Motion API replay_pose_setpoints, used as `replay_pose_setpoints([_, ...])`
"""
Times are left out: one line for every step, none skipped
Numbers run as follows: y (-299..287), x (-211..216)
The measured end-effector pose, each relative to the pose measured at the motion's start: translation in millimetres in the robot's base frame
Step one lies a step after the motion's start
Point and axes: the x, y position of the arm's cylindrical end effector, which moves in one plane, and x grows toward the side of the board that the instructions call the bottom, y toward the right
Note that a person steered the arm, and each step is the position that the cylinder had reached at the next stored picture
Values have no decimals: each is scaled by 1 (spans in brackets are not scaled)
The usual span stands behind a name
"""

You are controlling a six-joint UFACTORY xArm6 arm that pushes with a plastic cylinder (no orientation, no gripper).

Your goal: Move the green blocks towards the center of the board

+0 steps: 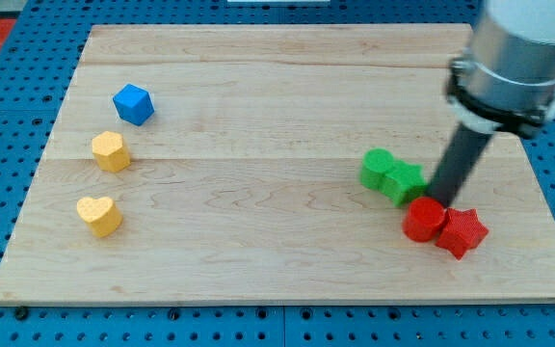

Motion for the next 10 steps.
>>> replay_pose_setpoints([-33, -37])
replay_pose_setpoints([-70, -59])
replay_pose_setpoints([-136, -65])
replay_pose_setpoints([-140, -75])
replay_pose_setpoints([-135, -33])
replay_pose_setpoints([-206, -29])
replay_pose_setpoints([-228, -53])
replay_pose_setpoints([-226, -93])
replay_pose_setpoints([-230, -77])
replay_pose_setpoints([-225, -55])
